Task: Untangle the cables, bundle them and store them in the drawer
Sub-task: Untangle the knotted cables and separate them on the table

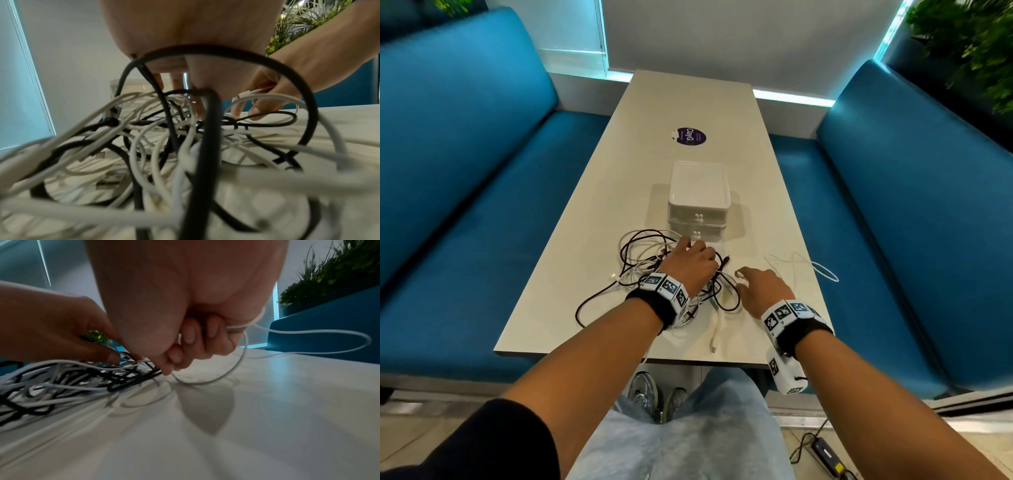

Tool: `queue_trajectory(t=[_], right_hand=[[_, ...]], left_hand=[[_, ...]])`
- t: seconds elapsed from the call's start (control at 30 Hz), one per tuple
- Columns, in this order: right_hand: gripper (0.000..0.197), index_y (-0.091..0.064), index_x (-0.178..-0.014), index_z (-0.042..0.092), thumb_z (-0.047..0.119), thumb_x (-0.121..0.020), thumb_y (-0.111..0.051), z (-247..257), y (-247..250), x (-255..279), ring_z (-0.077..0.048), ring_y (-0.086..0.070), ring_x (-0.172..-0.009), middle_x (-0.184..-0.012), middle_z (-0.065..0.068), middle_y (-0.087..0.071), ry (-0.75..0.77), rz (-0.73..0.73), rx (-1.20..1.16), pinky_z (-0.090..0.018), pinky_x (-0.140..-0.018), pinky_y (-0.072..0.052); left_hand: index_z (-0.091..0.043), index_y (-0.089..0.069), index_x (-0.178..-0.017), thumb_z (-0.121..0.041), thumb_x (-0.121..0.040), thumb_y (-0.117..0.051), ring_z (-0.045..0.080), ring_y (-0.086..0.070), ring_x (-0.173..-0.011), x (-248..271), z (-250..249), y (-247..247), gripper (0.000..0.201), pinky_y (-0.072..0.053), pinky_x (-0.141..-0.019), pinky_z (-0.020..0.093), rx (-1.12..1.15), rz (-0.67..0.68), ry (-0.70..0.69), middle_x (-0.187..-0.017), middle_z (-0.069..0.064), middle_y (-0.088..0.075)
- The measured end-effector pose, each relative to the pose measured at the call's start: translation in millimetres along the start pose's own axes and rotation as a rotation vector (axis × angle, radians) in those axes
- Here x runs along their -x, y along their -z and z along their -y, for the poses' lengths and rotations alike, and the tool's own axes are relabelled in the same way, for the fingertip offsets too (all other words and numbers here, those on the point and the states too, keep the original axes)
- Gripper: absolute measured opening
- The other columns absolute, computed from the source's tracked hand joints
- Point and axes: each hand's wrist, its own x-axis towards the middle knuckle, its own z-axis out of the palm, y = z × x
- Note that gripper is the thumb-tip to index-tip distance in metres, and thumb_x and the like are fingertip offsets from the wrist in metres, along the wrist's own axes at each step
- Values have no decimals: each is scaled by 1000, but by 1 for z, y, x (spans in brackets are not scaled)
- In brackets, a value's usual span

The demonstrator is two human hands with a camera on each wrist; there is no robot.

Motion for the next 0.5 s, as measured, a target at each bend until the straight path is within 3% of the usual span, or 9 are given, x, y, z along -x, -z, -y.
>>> queue_trajectory(t=[0.07, 0.17, 0.27, 0.4, 0.5], right_hand=[[38, -50, -134, 28, 33, -97, -45, 8, -4, -3, -33, -60, -105, -115, -14, -65, 50, 11, -62, -37, -84, -50], [28, -58, -115, 15, 31, -99, -43, 16, -5, -6, -35, -59, -101, -108, -15, -67, 86, -23, -126, -35, -78, -46], [23, -58, -104, 11, 29, -99, -45, 21, -4, -10, -38, -60, -96, -102, -17, -67, 97, -43, -128, -32, -66, -37], [21, -51, -107, 13, 29, -101, -39, 18, -3, -12, -40, -61, -87, -94, -20, -66, 106, -79, -124, -34, -63, -38], [26, -50, -113, 17, 37, -102, -37, 12, -1, -7, -39, -61, -84, -93, -17, -64, 115, -79, -53, -35, -63, -41]], left_hand=[[-22, -63, -117, -11, -88, -54, 25, -44, -122, -1, -1, -1, 32, -27, -103, 46, 6, 11, 8, -126, -2, -57], [-21, -63, -116, -10, -89, -52, 25, -45, -122, -2, -1, -2, 31, -27, -105, 47, 0, 10, 1, -124, -1, -57], [-15, -65, -113, -9, -90, -48, 26, -47, -121, -6, -11, 0, 29, -24, -110, 47, 17, -17, -16, -121, 4, -57], [-13, -59, -119, -11, -92, -50, 27, -49, -119, -15, -22, -8, 28, -31, -104, 38, 237, -7, 46, -121, 6, -56], [-18, -60, -113, -14, -94, -51, 25, -52, -117, -14, -15, -16, 22, -31, -102, 37, 287, 5, 79, -119, 2, -60]])
